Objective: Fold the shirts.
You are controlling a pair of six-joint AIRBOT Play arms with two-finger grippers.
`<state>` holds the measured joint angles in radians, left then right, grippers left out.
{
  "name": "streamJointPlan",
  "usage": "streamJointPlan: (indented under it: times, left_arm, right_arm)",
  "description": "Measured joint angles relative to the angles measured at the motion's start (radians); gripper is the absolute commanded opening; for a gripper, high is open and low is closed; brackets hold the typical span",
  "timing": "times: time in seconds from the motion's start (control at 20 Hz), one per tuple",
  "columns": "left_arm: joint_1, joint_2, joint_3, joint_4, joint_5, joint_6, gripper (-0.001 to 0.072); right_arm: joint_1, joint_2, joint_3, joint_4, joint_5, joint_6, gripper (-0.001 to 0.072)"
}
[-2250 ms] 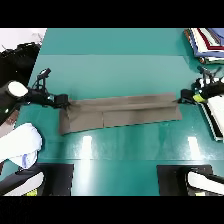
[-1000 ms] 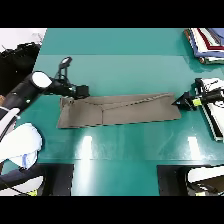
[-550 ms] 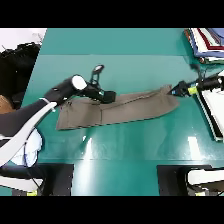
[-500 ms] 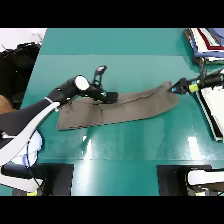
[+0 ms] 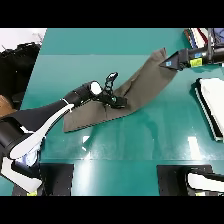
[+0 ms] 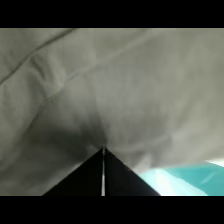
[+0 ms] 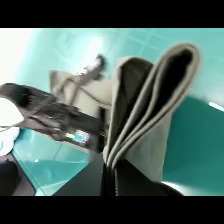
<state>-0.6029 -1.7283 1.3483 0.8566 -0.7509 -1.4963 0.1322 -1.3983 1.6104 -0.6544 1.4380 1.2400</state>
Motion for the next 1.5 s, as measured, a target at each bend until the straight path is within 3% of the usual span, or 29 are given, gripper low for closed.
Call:
streamJointPlan:
  times: [0.4,0.6,0.8,0.85,0.9,0.95,1.15,1.5]
  left_arm:
    - [0.064,0.037,0.002,0.055,-0.038,0.000,0.0027]
    - [0.206,0.192,0.003,0.150,-0.097,0.000,0.0028]
    - [0.393,0.402,0.003,0.285,-0.164,0.001,0.0028]
    - [0.440,0.454,0.003,0.316,-0.179,0.001,0.0028]
    - [0.479,0.497,0.003,0.339,-0.195,0.001,0.0028]
    - [0.519,0.538,0.003,0.358,-0.209,0.002,0.0028]
    - [0.627,0.632,0.003,0.401,-0.254,0.002,0.0028]
    - [0.671,0.666,0.003,0.418,-0.303,0.005,0.0028]
  right_arm:
    - [0.162,0.006,0.069,0.019,-0.068,0.014,0.0015]
    - [0.281,-0.026,0.076,0.088,-0.139,0.002,0.0015]
    - [0.489,-0.122,0.078,0.200,-0.264,-0.074,0.0029]
    - [0.551,-0.155,0.078,0.224,-0.301,-0.101,0.0215]
    - [0.607,-0.185,0.078,0.241,-0.337,-0.135,0.0471]
    - [0.660,-0.217,0.079,0.255,-0.367,-0.175,0.0560]
    - [0.762,-0.292,0.078,0.263,-0.404,-0.247,0.0502]
    - [0.572,-0.232,-0.029,-0.053,-0.323,-0.073,0.0515]
